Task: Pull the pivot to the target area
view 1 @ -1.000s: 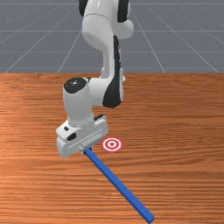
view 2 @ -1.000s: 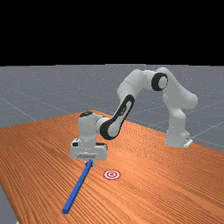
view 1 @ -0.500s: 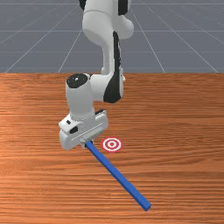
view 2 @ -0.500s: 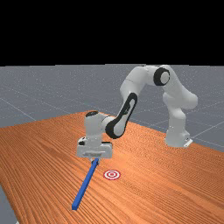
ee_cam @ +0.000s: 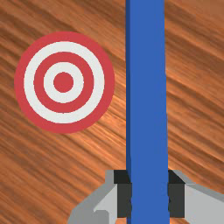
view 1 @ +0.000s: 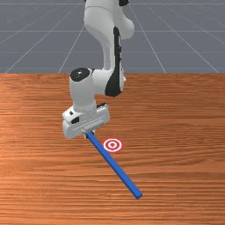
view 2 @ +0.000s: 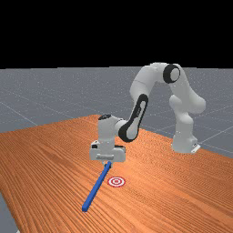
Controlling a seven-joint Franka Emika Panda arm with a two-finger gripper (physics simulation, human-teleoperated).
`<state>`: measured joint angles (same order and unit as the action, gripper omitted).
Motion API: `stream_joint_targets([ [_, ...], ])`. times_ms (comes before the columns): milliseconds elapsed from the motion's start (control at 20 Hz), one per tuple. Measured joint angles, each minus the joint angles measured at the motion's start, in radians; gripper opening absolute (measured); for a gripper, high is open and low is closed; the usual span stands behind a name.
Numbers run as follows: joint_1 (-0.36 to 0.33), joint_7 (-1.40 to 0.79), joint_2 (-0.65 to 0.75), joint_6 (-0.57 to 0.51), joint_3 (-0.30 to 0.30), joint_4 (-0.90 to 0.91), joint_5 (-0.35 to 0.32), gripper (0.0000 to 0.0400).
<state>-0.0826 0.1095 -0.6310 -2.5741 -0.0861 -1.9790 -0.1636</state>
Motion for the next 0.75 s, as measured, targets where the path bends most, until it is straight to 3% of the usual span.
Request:
stream_joint_targets([
  [150,-0.006,0.023,0.039,-0.036,0.003,-0.078,-0.001,0.0095],
  [200,0.021,0.013,0.051,-0.057,-0.025,-0.107,0.040,0.0095],
  [250,-0.006,0.043,0.053,-0.014,-0.001,-0.101,0.017,0.0095],
  [300,0.009,0.030,0.068,-0.068,-0.014,-0.141,0.029,0.0095],
  [400,-0.017,0.078,0.082,-0.074,0.009,-0.167,0.013,0.0095],
  [500,-0.033,0.089,0.102,-0.147,0.029,-0.209,-0.017,0.0095],
  [650,-0.008,0.072,0.105,-0.077,0.012,-0.188,0.015,0.0095],
  [700,0.012,0.026,0.093,0.020,-0.006,-0.151,0.030,0.0095],
  [750,0.014,0.022,0.093,0.046,-0.009,-0.148,0.035,0.0206],
])
